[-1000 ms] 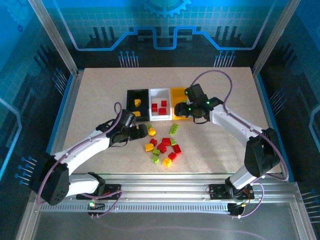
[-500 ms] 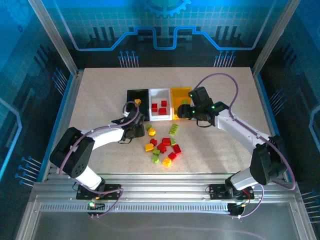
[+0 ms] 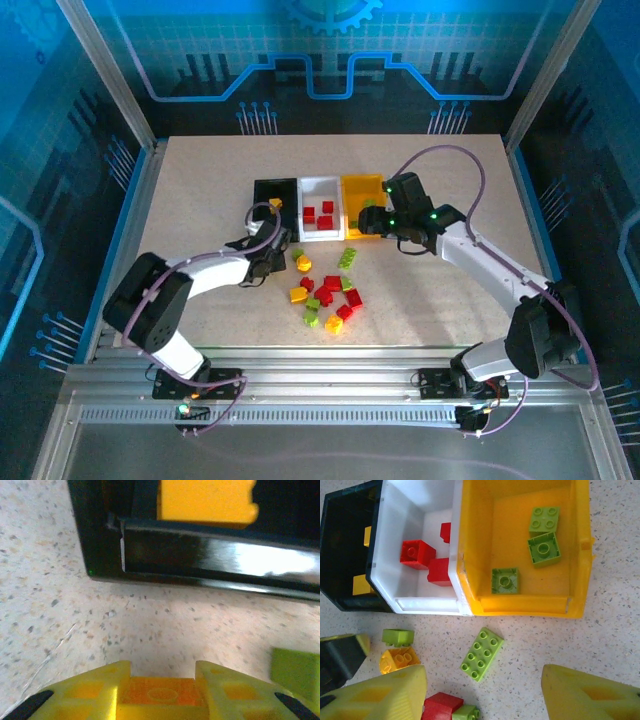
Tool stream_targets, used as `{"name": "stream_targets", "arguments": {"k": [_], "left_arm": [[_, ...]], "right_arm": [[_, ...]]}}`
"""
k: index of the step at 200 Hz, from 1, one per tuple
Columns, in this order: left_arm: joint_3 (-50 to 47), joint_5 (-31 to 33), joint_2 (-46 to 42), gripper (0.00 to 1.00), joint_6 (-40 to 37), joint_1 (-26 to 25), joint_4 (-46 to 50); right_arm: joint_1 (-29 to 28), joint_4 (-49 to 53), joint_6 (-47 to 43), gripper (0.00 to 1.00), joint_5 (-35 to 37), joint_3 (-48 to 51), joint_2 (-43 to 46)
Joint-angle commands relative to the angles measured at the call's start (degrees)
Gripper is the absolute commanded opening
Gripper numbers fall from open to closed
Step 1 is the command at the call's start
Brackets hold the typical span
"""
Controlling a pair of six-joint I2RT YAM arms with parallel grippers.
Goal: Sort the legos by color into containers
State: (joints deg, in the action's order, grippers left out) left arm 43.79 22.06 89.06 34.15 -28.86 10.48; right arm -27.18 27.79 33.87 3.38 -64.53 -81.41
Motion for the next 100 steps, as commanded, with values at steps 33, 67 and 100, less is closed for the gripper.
{"name": "stream_targets", "arguments": {"k": [33,67,100], "left_arm": [[8.15,-3.66,-12.14,0.35,2.57,0.87,10.92],[18.25,-3.91,-1.99,0.34,1.73,5.0,11.38],[26.34,-2.6,9.04,0.34,0.3,7.25,11.49]], "right_arm": [[0.9,-1.68,1.27,0.64,-0.83,1.95,1.49],[0.91,-1.69,1.88,0.64,-1.18,2.96,1.29],[0.92,-1.34,2.0,0.64,-1.72,3.78,2.34]]}}
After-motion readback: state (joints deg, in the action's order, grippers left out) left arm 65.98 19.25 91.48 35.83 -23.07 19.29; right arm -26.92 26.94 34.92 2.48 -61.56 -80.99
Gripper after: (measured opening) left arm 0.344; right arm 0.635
